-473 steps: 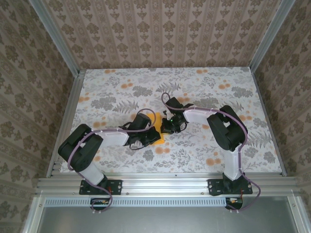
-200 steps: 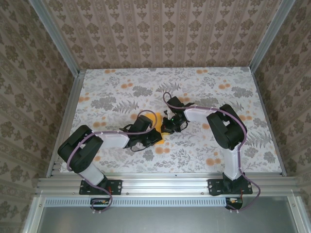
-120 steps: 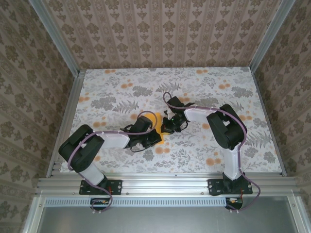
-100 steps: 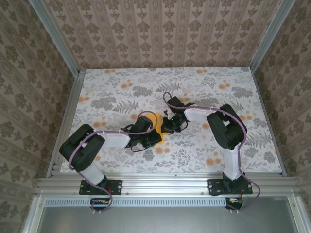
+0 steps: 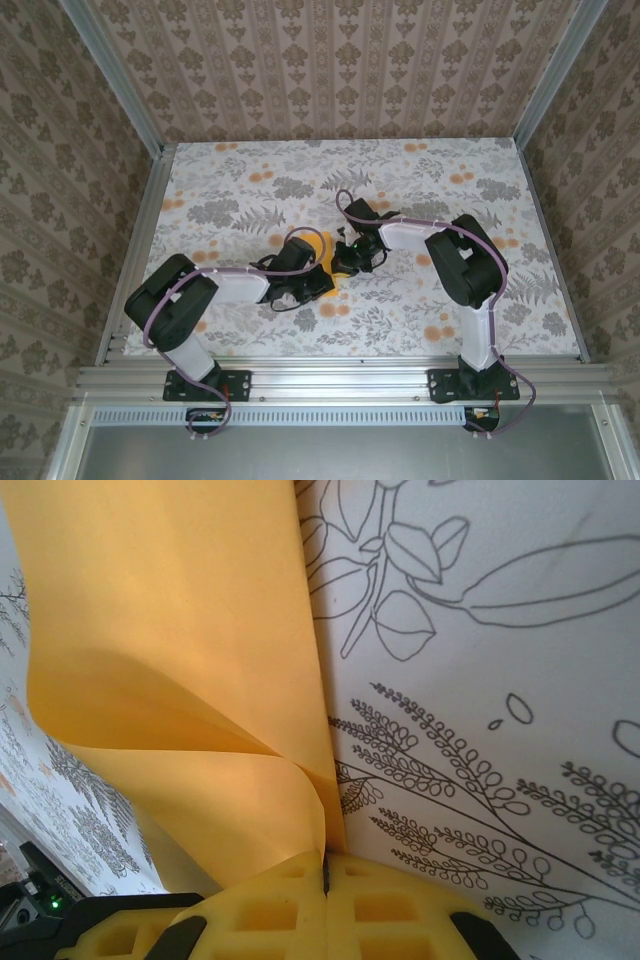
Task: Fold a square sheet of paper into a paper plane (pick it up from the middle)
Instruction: Fold the triangle a second time at the center of the table.
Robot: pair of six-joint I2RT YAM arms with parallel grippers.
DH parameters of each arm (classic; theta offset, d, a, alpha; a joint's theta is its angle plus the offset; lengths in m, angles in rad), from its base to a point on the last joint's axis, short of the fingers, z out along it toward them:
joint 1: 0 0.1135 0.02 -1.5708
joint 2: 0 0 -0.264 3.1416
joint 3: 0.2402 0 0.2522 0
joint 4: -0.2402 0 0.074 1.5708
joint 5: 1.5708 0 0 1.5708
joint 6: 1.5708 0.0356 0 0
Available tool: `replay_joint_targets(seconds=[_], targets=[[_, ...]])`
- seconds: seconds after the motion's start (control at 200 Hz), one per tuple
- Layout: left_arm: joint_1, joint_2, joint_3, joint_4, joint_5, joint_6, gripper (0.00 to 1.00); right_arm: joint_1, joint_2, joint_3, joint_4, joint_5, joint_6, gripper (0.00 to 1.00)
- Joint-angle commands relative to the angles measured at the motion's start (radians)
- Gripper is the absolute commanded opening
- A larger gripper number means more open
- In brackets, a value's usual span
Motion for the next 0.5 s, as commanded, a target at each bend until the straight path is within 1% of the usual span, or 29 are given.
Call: replay_joint_targets(seconds=[0.0,0.295,0.495], targets=[[-0.005,0.017,0.038,-0.033,-0.008,0.006,0.11,0.010,0.131,-0.056,-0.064,0.179,0.015,0.06],[-0.013,0.020,0.072,-0.158,-0.033,0.010,0.10,0.009,0.115,-0.062,-0.037,0.163,0.010,0.06],[-0.013,0.024,0.073,-0.203,-0.039,0.015,0.09,0.011,0.066,-0.039,-0.030,0.159,-0.042,0.06]])
